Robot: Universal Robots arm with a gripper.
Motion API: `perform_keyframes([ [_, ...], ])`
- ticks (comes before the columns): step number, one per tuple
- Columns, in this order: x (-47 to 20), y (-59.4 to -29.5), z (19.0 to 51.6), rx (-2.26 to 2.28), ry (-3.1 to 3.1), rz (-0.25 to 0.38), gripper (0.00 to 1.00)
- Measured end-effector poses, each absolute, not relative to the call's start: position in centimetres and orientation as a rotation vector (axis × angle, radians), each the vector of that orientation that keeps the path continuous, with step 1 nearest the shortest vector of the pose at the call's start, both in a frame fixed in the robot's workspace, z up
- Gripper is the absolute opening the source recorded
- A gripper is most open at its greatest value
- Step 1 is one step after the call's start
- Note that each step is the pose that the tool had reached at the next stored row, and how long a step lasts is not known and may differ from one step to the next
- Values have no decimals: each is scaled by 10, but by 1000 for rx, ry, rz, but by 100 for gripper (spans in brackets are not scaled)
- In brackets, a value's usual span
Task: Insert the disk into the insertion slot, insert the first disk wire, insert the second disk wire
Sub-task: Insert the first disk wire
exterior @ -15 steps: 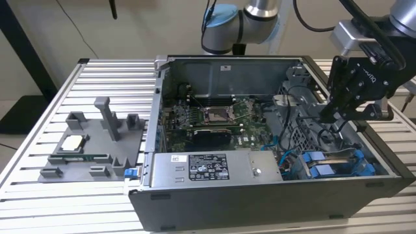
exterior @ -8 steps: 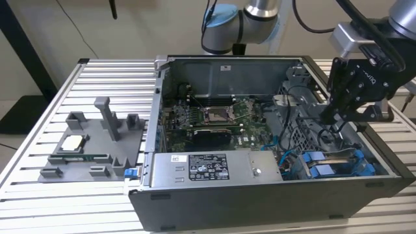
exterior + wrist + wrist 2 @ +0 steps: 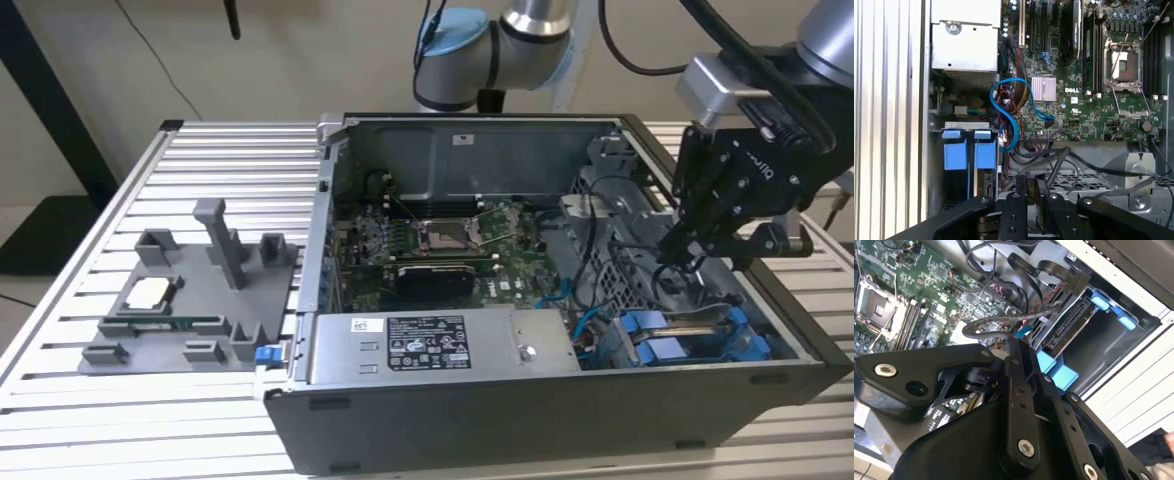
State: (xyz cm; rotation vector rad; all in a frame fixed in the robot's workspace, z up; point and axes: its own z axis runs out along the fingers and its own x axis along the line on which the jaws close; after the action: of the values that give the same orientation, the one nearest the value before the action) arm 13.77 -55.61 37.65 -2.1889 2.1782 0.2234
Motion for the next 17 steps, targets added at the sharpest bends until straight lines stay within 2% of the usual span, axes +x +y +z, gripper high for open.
perform_keyframes([
  [17, 138, -568, 371, -2212, 2195, 142, 19],
])
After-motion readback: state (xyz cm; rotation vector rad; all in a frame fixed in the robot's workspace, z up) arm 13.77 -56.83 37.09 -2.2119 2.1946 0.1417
